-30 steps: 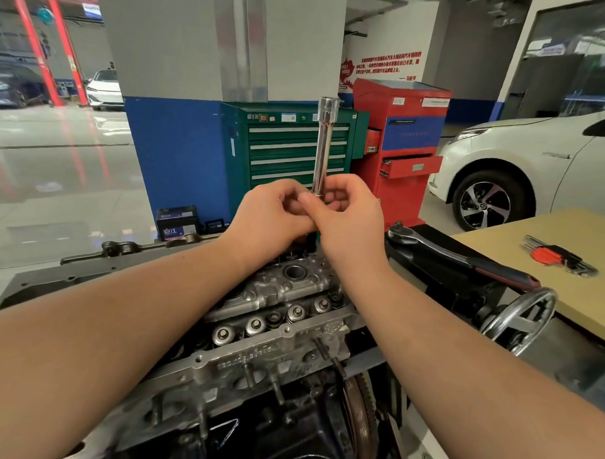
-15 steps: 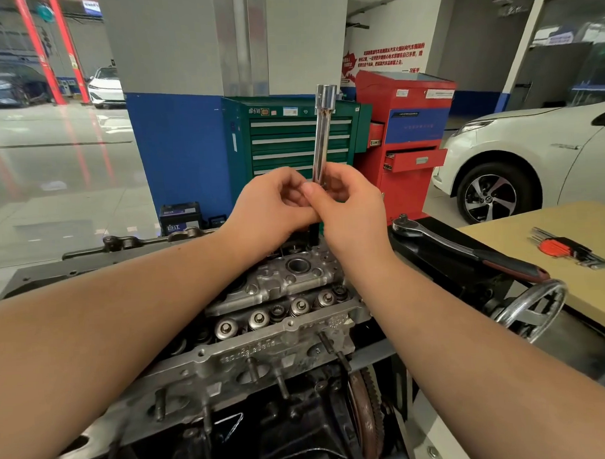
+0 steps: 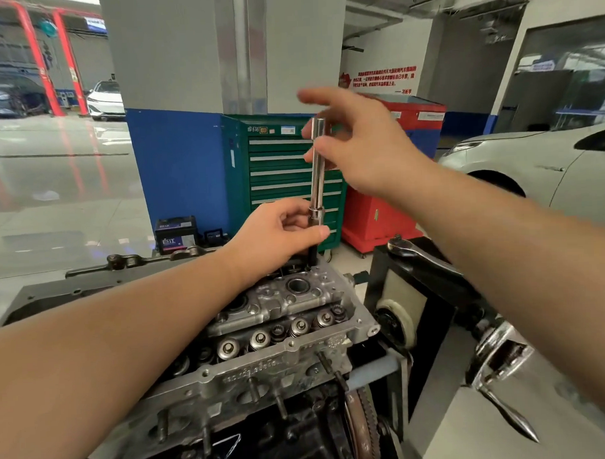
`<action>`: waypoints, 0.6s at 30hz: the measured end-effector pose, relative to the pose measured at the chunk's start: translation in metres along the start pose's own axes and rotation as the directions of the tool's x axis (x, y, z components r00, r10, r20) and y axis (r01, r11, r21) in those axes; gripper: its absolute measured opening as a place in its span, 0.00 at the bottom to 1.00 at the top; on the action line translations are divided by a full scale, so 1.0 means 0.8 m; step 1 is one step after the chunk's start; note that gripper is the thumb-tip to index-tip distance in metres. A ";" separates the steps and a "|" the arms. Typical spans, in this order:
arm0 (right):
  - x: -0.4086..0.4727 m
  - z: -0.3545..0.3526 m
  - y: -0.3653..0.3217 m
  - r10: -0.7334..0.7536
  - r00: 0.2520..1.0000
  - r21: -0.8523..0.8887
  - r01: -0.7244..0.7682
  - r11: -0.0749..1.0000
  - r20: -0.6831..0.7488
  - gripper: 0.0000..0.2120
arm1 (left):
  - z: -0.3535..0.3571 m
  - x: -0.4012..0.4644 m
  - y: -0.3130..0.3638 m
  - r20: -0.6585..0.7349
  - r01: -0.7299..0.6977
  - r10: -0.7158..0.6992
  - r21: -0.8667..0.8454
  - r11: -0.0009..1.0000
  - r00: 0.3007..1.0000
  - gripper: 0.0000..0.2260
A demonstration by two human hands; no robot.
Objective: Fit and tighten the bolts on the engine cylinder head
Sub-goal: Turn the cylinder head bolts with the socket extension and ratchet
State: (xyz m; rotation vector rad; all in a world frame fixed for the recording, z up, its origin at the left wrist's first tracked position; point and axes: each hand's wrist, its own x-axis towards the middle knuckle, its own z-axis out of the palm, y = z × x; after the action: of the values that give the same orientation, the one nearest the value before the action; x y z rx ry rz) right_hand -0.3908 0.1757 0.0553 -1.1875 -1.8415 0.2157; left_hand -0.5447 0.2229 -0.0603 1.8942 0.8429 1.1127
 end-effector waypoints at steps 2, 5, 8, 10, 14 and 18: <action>0.016 -0.025 -0.018 -0.006 0.990 -0.276 0.045 0.960 0.139 0.16 | -0.001 0.000 0.000 0.002 -0.003 0.003 0.007 1.000 1.000 0.15; 0.037 -0.040 -0.032 0.073 0.981 -0.552 0.039 0.833 0.178 0.19 | -0.001 0.004 0.000 -0.001 -0.001 0.001 0.063 0.998 1.000 0.22; 0.047 -0.046 -0.034 0.095 0.946 -0.619 0.125 0.776 0.311 0.19 | -0.004 0.005 -0.001 -0.052 0.001 0.005 0.108 0.994 0.999 0.17; 0.049 -0.055 -0.037 0.071 0.899 -0.441 0.143 0.886 0.433 0.09 | -0.004 0.004 -0.002 -0.035 -0.005 0.008 0.093 0.996 0.999 0.13; 0.063 -0.064 -0.044 0.069 0.880 -0.534 0.221 0.816 0.470 0.05 | -0.003 0.004 -0.005 0.065 0.014 -0.014 0.001 1.000 0.998 0.15; 0.074 -0.053 -0.046 0.147 0.904 -0.749 0.232 0.621 0.401 0.24 | -0.001 0.006 -0.005 -0.002 0.015 -0.015 0.148 0.989 1.000 0.25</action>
State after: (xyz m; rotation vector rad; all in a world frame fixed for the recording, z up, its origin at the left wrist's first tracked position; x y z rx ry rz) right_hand -0.3897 0.1905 0.1353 -1.7911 -2.4705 -0.4760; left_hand -0.5445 0.2293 -0.0616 2.0053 0.9621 1.0671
